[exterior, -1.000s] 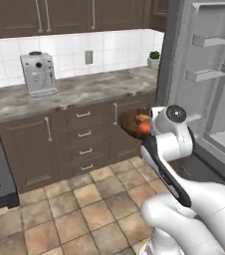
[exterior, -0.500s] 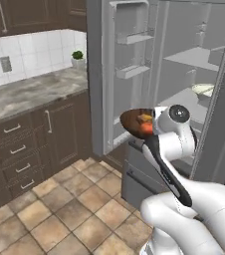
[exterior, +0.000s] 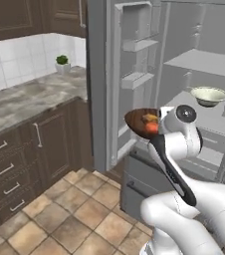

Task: Pick the chicken drumstick and squash from their plates and place them in the bowl. Then put the bowl in the fridge.

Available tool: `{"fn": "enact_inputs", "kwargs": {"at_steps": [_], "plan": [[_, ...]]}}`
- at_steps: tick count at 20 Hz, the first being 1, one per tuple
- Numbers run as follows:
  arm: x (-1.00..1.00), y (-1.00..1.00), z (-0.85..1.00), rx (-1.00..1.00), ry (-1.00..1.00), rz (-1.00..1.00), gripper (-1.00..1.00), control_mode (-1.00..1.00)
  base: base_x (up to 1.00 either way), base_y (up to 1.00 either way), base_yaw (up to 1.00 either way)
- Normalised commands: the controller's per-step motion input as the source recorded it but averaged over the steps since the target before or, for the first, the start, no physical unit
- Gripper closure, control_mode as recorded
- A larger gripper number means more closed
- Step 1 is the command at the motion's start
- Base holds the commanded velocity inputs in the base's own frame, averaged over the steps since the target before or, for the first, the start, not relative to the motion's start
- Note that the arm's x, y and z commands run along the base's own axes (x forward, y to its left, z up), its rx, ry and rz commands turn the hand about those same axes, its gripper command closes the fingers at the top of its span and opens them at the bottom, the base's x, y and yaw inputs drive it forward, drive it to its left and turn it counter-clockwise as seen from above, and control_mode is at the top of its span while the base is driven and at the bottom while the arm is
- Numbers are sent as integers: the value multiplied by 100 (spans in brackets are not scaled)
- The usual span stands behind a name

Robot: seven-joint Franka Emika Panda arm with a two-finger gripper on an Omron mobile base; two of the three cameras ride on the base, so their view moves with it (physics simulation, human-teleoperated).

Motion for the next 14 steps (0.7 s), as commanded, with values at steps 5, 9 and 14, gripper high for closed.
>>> {"fn": "enact_inputs", "kwargs": {"at_steps": [5, 9, 14], "plan": [[0, 0, 0, 0, 0, 0, 100, 100, 52, 30, -37], [0, 0, 0, 0, 0, 0, 100, 100, 27, 19, -53], [0, 0, 0, 0, 0, 0, 100, 100, 22, 24, -54]]}}
